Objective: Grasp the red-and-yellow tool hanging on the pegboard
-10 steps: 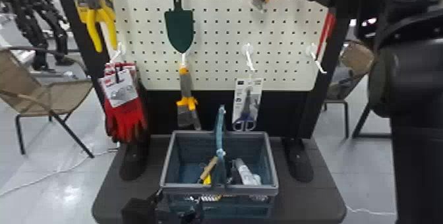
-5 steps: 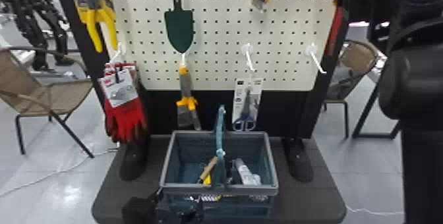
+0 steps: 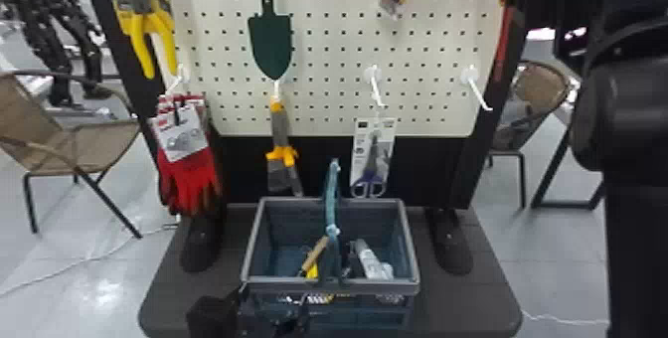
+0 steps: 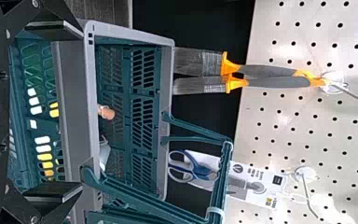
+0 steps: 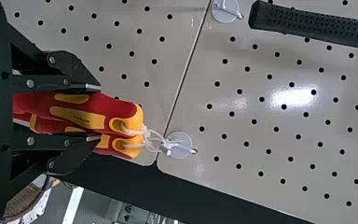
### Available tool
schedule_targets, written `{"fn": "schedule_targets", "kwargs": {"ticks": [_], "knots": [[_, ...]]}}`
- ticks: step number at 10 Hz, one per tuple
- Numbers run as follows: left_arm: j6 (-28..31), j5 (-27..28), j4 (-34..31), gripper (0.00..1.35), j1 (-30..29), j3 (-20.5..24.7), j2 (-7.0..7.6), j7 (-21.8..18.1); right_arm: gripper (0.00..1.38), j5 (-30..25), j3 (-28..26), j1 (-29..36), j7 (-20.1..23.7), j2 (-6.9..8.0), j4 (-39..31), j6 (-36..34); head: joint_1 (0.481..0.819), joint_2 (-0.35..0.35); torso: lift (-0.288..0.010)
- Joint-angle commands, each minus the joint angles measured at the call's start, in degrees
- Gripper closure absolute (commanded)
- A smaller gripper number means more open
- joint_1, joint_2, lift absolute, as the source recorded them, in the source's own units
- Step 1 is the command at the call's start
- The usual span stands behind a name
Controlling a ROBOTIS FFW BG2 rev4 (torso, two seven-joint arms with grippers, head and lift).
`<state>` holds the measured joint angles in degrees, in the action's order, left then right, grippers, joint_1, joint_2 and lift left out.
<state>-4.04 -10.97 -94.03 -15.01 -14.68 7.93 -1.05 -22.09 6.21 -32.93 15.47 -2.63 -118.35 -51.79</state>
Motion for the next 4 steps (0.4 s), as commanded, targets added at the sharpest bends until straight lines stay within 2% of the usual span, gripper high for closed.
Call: {"fn": "schedule_targets", "kwargs": {"ticks": [1,4], "knots": [[0.0,0.07,0.08,0.17,-0.02,0.0,-0.1,0.0,0.98,-0.06,-0.06,0.32,0.0,-0.01,-0.04,0.37,0.549,0.0,-0.1],[0.0,0.07,0.08,0.17,-0.02,0.09,-0.19,0.0,0.98,-0.06,-0.15,0.32,0.0,-0.01,0.05,0.64,0.549,0.0,-0.1]]}}
